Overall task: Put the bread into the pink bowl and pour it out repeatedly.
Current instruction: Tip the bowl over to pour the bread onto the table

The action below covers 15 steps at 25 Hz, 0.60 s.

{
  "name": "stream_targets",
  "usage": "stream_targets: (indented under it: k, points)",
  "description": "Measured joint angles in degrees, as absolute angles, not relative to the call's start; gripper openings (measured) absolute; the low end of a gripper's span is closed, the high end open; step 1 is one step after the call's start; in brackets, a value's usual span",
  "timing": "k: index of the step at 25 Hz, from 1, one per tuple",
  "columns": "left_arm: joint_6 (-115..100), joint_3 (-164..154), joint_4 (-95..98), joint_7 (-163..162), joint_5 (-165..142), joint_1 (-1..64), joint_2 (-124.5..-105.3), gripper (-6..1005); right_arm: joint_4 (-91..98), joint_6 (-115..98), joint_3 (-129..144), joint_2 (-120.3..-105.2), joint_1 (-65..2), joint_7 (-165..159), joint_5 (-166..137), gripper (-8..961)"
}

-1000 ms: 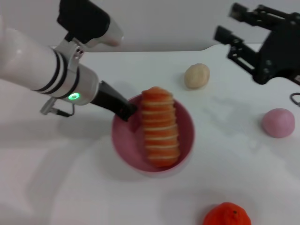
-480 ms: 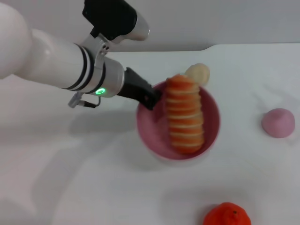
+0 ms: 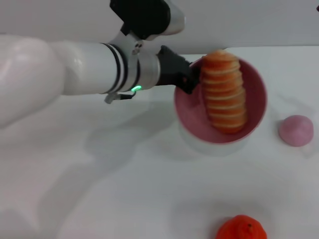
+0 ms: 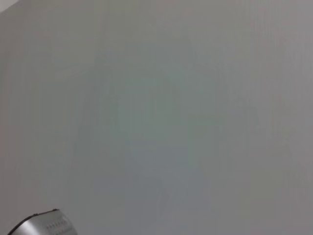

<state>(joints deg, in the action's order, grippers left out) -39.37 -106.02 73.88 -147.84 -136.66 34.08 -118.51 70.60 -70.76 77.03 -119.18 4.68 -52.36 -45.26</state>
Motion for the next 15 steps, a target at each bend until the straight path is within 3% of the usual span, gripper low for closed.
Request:
stream_targets:
  k: [15]
  points:
    - [-16.6,-115.6,66.8,-148.0,-136.7,34.1,-118.74,41,69.3,-73.6,78.4,-119.36,5.7,-52.3,-44.9,425]
